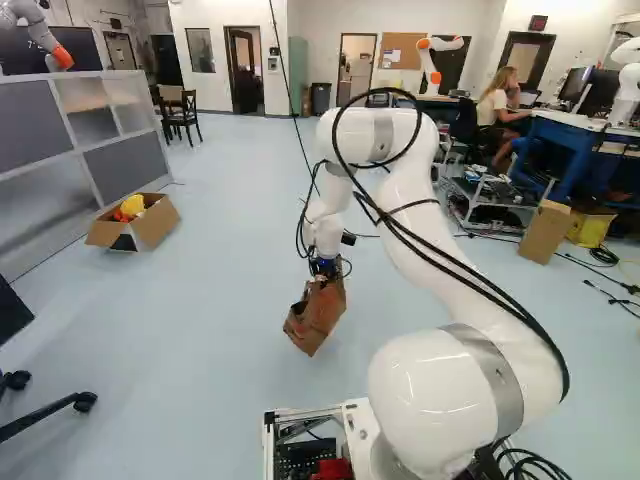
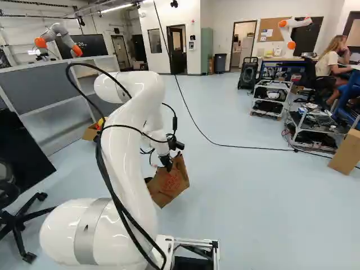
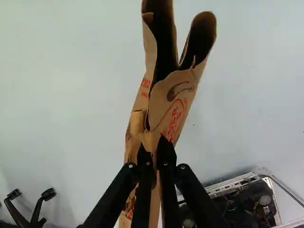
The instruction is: Pick up the grocery bag from the ground
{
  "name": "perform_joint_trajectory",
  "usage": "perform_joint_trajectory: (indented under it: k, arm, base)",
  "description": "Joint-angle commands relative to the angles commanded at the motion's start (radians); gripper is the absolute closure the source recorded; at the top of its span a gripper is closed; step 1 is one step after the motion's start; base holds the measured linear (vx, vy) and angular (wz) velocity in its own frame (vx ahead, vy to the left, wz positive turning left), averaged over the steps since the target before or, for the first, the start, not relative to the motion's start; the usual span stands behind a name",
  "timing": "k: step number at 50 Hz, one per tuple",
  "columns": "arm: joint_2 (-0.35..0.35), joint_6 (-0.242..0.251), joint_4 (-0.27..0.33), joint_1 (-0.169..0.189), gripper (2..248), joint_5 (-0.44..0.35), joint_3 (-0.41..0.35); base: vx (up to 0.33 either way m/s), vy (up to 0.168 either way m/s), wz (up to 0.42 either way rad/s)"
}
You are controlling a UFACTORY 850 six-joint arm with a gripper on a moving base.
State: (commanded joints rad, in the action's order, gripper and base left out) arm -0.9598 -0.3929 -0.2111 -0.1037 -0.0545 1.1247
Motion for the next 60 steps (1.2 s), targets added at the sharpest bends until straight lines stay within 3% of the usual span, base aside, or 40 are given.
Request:
perform_joint_trajectory:
  k: [60]
  arm:
    - [0.283,0.000,0.000,-0.010,229,-0.042,-0.249]
  base:
    - [0.000,0.000,0.000]
